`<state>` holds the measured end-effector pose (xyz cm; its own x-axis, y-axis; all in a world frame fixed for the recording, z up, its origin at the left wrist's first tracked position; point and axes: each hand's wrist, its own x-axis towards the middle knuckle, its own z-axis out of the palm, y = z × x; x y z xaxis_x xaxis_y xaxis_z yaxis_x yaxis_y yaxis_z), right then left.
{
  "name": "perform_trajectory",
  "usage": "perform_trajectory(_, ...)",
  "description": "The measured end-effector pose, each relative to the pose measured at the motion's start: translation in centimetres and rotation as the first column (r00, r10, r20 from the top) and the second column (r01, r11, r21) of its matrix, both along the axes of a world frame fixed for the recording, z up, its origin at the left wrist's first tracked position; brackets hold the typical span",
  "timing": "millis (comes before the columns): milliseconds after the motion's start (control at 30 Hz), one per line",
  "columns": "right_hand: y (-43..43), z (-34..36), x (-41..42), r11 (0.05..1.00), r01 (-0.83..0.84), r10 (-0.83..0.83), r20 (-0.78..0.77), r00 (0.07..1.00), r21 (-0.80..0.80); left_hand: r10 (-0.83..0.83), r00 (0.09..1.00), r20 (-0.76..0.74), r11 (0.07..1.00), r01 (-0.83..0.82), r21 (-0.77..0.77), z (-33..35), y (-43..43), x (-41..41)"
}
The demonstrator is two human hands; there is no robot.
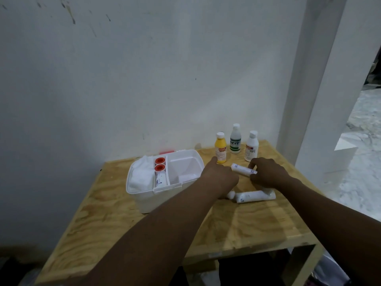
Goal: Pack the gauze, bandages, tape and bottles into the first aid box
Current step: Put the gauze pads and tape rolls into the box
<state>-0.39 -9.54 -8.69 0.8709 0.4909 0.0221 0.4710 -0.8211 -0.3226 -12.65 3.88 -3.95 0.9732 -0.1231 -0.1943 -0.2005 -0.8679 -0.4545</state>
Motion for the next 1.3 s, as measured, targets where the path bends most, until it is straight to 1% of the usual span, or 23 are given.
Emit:
perform_trajectory(67, 0.0, 0.8, 0.2, 0.993, -0.004, 0.003, 0.008, 1.0, 0.114, -0.007, 0.997, 0.076, 0.994, 0.015, -0.104, 0.4, 0.7, 0.3)
perform_trajectory(133, 0.0, 2.2, 0.2, 0.972, -0.013, 0.007, 0.023, 1.0, 0.234, 0.024, 0.986, 0.165, 0.958, 0.024, -0.286, 1.5, 1.4, 0.6)
perform_trajectory(200, 0.1, 4.2, 0.2, 0.936, -0.016, 0.012, 0.013, 1.0, 0.352, 0.09, 0.969, 0.232, 0.886, 0.028, -0.464, 3.1, 2.1, 0.8)
perform_trajectory(300, 0.5, 7.2, -0.2, 0.886, -0.023, 0.02, 0.011, 1.0, 0.463, 0.212, 0.936, 0.281, 0.754, 0.026, -0.656, 5.5, 3.6, 0.6)
perform_trajectory(367, 1.0, 8.9, -0.7, 0.843, -0.041, 0.034, 0.023, 0.999, 0.536, 0.269, 0.916, 0.296, 0.682, 0.036, -0.73, 6.9, 5.0, 0.1)
perform_trajectory(467, 2.5, 11.0, -1.6, 0.766, -0.094, 0.092, 0.036, 0.995, 0.636, 0.352, 0.884, 0.309, 0.615, 0.031, -0.788, 8.8, 7.9, -1.1)
perform_trajectory(567, 4.7, 12.2, -3.1, 0.727, -0.15, 0.159, 0.049, 0.986, 0.67, 0.425, 0.857, 0.29, 0.586, -0.017, -0.81, 9.9, 11.1, -2.8)
perform_trajectory(700, 7.9, 12.5, -5.4, 0.764, -0.251, 0.235, 0.106, 0.966, 0.595, 0.474, 0.854, 0.214, 0.567, -0.11, -0.817, 9.4, 14.2, -5.2)
perform_trajectory(867, 10.2, 11.1, -7.4, 0.845, -0.388, 0.362, 0.141, 0.921, 0.368, 0.458, 0.882, 0.109, 0.566, -0.194, -0.801, 7.9, 14.9, -6.5)
perform_trajectory(933, 10.5, 10.7, -8.1, 0.86, -0.427, 0.4, 0.152, 0.904, 0.278, 0.435, 0.898, 0.068, 0.583, -0.223, -0.781, 7.5, 14.6, -6.4)
perform_trajectory(1033, 10.7, 9.9, -8.9, 0.871, -0.464, 0.445, 0.141, 0.885, 0.163, 0.416, 0.909, -0.018, 0.575, -0.279, -0.769, 7.0, 14.2, -6.4)
perform_trajectory(1167, 10.9, 9.2, -9.5, 0.868, -0.493, 0.485, 0.102, 0.868, 0.063, 0.397, 0.918, -0.026, 0.662, -0.305, -0.684, 6.4, 13.9, -6.5)
perform_trajectory(1300, 11.3, 8.9, -10.1, 0.863, -0.504, 0.498, 0.093, 0.862, 0.044, 0.383, 0.922, -0.049, 0.693, -0.322, -0.645, 6.3, 13.7, -6.8)
